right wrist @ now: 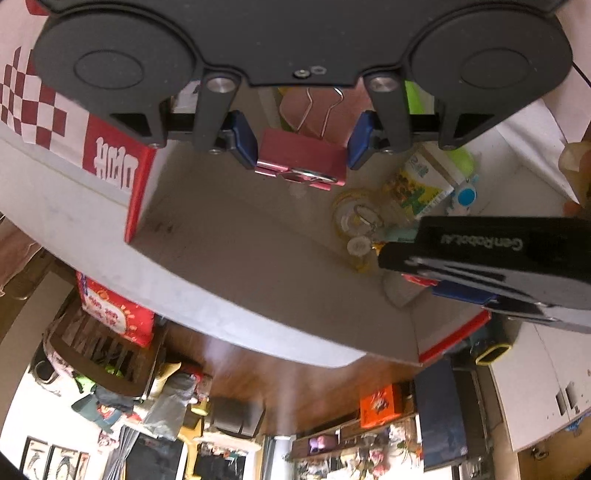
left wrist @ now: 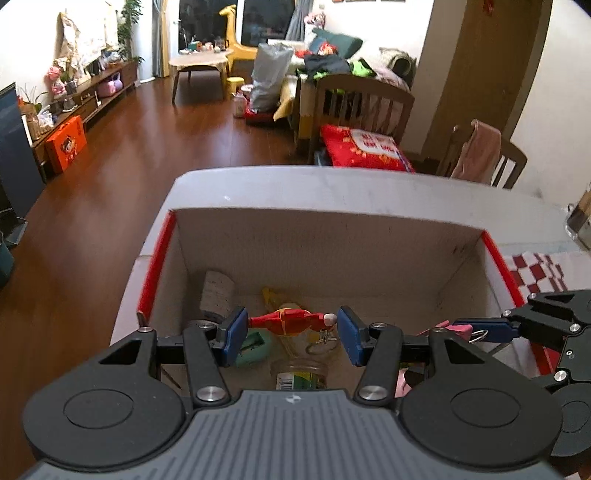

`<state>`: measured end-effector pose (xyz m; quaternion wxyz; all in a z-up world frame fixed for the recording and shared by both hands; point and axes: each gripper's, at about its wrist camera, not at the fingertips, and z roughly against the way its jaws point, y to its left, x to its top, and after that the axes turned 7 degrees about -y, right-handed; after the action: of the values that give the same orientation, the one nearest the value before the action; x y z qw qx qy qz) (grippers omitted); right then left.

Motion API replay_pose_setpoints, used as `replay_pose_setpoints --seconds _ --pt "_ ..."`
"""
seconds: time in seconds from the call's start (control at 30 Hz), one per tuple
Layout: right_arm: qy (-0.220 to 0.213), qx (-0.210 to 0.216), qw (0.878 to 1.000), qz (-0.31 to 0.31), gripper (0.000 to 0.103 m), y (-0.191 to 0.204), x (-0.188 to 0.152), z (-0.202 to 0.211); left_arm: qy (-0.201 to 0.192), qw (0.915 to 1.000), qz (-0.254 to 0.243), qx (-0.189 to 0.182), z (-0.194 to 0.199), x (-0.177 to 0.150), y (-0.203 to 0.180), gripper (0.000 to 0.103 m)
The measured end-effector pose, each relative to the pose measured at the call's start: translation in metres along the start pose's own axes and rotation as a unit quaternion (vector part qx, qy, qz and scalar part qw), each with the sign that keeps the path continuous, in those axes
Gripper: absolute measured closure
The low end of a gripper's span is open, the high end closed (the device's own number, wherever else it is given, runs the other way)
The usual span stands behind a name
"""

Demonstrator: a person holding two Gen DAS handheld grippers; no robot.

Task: Organize rigid objects

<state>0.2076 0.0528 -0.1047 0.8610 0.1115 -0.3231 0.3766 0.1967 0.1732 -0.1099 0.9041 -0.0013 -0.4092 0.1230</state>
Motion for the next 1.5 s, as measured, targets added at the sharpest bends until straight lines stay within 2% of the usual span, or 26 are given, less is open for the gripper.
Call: replay_pose_setpoints --seconds 0.4,0.63,1.07,1.17,1.2,1.27,1.5 --pt "0.01 0.008 1.0 -0.019 0.05 -0.003 0.002 0.002 0.06 0.9981 0.015 -0.005 -0.017 -0.002 0.002 0.05" --pt "-0.002 0.022 0.999 -0.032 0.044 -0.007 -0.002 0.016 0.061 0.9978 0.025 -0.011 -0.013 -0.002 0.003 0.05" --pt "-0.049 0.038 0.996 -0.062 0.039 -0.013 -0.01 0.065 0.027 0.9991 0.015 -0.028 0.034 -0.007 -0.012 0.049" --pt "-0.062 0.035 0.995 -0.063 0.034 -0.014 -0.014 0.078 0.016 0.9993 0.014 -0.03 0.048 -0.01 -0.015 0.049" --pt "-0.066 0.036 0.995 -0.064 0.034 -0.015 -0.015 0.082 0.011 0.9994 0.014 -0.028 0.053 -0.01 -0.016 0.047" --pt "-0.073 0.039 0.994 -0.068 0.032 -0.015 -0.018 0.09 0.003 0.9995 0.014 -0.029 0.063 -0.012 -0.017 0.036" --pt "-0.108 0.054 0.99 -0.066 0.022 -0.014 -0.023 0.12 -0.029 0.9994 -0.006 -0.017 0.098 -0.016 -0.024 0.035"
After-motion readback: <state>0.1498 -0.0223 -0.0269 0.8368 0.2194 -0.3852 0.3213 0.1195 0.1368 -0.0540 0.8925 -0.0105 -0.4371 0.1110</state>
